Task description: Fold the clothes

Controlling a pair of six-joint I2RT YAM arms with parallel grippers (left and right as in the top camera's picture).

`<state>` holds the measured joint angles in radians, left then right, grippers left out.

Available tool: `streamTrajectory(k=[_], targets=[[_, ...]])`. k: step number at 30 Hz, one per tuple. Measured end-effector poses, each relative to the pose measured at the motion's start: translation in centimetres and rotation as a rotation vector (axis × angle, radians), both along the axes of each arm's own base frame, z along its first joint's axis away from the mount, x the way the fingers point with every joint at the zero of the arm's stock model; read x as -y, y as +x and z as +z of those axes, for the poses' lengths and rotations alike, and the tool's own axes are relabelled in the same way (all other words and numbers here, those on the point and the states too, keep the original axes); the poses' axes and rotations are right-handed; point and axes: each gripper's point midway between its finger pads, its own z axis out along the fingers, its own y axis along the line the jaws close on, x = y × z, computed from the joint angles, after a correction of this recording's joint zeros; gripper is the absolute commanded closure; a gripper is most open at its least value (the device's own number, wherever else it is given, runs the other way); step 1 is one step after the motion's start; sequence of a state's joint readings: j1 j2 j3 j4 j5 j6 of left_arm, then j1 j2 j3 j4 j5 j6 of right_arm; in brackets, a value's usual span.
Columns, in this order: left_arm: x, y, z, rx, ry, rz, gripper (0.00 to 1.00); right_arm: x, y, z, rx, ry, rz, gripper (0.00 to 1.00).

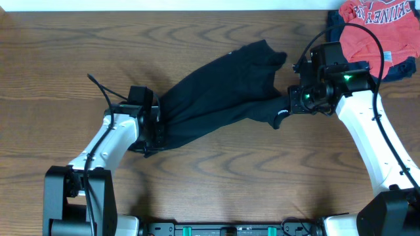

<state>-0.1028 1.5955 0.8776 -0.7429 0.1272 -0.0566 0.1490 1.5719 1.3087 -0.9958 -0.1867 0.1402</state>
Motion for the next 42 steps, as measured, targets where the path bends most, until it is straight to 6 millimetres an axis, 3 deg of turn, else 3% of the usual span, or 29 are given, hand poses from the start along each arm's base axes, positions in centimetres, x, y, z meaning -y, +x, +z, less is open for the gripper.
streamTrajectory(k=[7,24,27,33,37,42], targets=[[-0.2,-1.6,-1.4,-0.032,0.003,0.0,0.8,0.0,0.0,0.0,0.002,0.001,0.0,0.94],[-0.1,-1.0,-2.1,0.009,-0.001,0.0,0.81,0.0,0.0,0.0,0.002,0.001,0.0,0.95],[-0.1,-0.9,-2.1,0.016,-0.004,0.007,0.94,0.0,0.0,0.0,0.0,0.0,0.0,0.95],[0.0,-1.1,-2.0,0.005,-0.005,0.019,0.94,0.0,0.0,0.0,-0.001,0.0,0.0,0.99],[-0.2,-2.1,-0.5,-0.064,0.006,0.037,0.94,0.0,0.0,0.0,-0.001,0.0,0.0,0.99],[-0.1,-1.3,4.8,-0.002,-0.001,0.048,0.94,0.1,-0.1,0.1,0.002,0.001,-0.002,0.99]])
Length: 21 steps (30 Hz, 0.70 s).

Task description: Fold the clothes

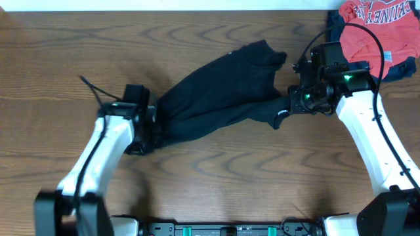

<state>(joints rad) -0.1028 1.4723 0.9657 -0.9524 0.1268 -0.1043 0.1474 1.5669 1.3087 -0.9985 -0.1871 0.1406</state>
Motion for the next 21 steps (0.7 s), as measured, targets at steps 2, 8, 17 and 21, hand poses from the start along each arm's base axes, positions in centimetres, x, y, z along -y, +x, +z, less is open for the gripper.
streamTrajectory(k=[2,8,17,21], targets=[[0.1,0.5,2.2,0.068,-0.007,0.001,0.94,0.3,-0.2,0.4,0.0,0.001,-0.007,0.99],[-0.1,-0.6,7.0,0.225,-0.024,0.003,0.94,2.1,-0.3,4.0,0.043,-0.002,-0.04,0.99],[-0.4,-4.0,10.0,0.299,-0.036,0.024,0.94,4.3,-2.6,6.7,0.005,-0.015,-0.077,0.99],[-0.5,-4.4,10.6,0.323,-0.039,0.027,0.94,4.5,-2.7,7.5,0.04,-0.018,-0.065,0.99]])
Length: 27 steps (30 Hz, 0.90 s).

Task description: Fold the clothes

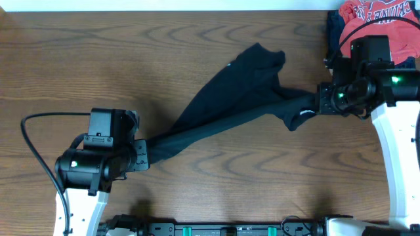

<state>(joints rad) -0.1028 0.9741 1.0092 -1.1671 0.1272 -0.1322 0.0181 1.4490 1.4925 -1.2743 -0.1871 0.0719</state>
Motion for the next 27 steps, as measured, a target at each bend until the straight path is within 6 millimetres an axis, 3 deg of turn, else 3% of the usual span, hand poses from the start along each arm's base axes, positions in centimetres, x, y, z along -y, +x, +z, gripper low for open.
streamTrajectory(k=[5,11,15,17,24,27], targets=[[0.1,0.7,-0.3,-0.003,0.0,0.002,0.94,-0.5,2.0,1.0,0.104,-0.006,0.037,0.99],[0.2,2.1,-2.4,-0.084,0.008,0.003,0.94,-2.9,5.6,0.8,0.194,-0.006,0.121,0.99],[0.3,3.3,-4.5,-0.134,0.011,0.012,0.94,-5.0,8.3,-1.2,0.209,-0.004,0.173,0.99],[0.2,4.0,-6.0,-0.162,0.018,0.031,0.94,-6.2,10.1,-3.3,0.203,-0.006,0.205,0.99],[-0.8,4.8,-10.6,-0.238,0.082,0.096,0.94,-8.1,13.6,-8.5,0.191,-0.006,0.249,0.99],[-1.1,4.8,-12.5,-0.268,0.095,0.118,0.94,-8.5,15.0,-9.7,0.214,-0.003,0.257,0.99]])
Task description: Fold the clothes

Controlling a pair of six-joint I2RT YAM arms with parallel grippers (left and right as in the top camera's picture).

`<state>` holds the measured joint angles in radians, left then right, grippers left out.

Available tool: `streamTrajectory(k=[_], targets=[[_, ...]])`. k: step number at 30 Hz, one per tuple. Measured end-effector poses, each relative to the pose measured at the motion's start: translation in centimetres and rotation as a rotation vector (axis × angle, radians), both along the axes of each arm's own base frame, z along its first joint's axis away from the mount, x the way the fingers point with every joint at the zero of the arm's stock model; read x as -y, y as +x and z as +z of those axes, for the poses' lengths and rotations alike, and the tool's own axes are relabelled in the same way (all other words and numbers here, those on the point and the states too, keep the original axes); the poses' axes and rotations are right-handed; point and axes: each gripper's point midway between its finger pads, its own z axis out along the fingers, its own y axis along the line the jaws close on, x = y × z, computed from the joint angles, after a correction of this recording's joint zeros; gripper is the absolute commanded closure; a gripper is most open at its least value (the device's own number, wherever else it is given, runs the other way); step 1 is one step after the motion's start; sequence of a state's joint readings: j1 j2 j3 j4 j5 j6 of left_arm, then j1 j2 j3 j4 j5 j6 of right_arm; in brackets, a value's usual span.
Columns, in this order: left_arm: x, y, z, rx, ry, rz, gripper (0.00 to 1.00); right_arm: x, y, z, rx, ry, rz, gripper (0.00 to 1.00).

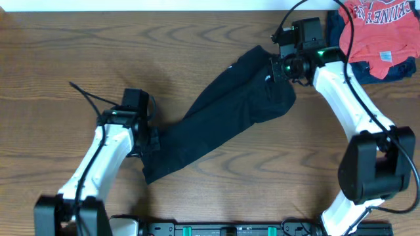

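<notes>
A black garment (223,115) lies diagonally across the table, from the upper right down to the lower left. My left gripper (153,141) is at its lower left end, and the cloth runs into the fingers. My right gripper (275,69) is at the upper right end, on the cloth, with that end bunched under it. Neither gripper's fingertips show clearly from overhead.
A red printed shirt (371,26) lies on a dark blue cloth (336,29) at the far right corner, just behind my right arm. The wooden table (79,52) stretches to the left and in front.
My right gripper has moved up and to the left with its end of the garment, now over the upper part. The left gripper has moved slightly up. The cloth is no longer taut.
Both grippers held opposite ends of the black garment, which lay bunched between them. It then hung stretched in a long diagonal, with the arms farther apart. Now the right end lies near the garment's top and the cloth is shorter and wider.
</notes>
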<state>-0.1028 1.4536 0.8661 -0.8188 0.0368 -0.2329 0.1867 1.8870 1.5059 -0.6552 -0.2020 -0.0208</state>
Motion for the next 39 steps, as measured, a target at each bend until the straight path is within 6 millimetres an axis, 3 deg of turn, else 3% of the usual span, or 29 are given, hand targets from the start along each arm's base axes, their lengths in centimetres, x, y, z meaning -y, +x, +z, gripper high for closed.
streamTrajectory(k=[7,17,18,20,21,22,24,25,32,39], targets=[[-0.4,-0.2,-3.5,-0.053,0.027,0.027,0.94,-0.5,2.2,-0.6,0.069,0.008,0.021,0.99],[-0.5,0.0,-3.7,-0.046,0.033,0.043,0.94,-2.0,4.5,1.0,0.203,0.018,0.063,0.99],[-0.5,0.0,-3.7,-0.047,0.033,0.043,0.86,-2.2,4.6,1.1,0.211,0.02,0.066,0.98],[-0.5,0.0,-3.7,-0.046,0.034,0.048,0.59,-2.5,4.7,0.9,0.214,0.02,0.073,0.9],[-0.6,0.0,-3.7,-0.048,0.037,0.053,0.41,-2.7,4.7,0.7,0.213,0.02,0.077,0.76],[-0.7,-0.1,-3.7,-0.05,0.04,0.052,0.26,-2.8,4.7,0.5,0.21,0.021,0.076,0.55],[-0.7,-0.5,-3.7,-0.066,0.043,0.053,0.21,-2.9,4.8,-0.1,0.202,0.016,0.083,0.09],[-0.8,-0.7,-3.7,-0.076,0.045,0.055,0.17,-2.9,4.8,-0.3,0.2,0.015,0.084,0.01],[-1.5,-2.7,-2.5,-0.137,0.053,0.081,0.04,-2.7,4.1,-0.6,0.152,0.004,0.087,0.01],[-1.8,-1.5,4.0,0.068,-0.047,0.144,0.01,-2.2,1.9,1.8,0.018,-0.021,0.09,0.01]])
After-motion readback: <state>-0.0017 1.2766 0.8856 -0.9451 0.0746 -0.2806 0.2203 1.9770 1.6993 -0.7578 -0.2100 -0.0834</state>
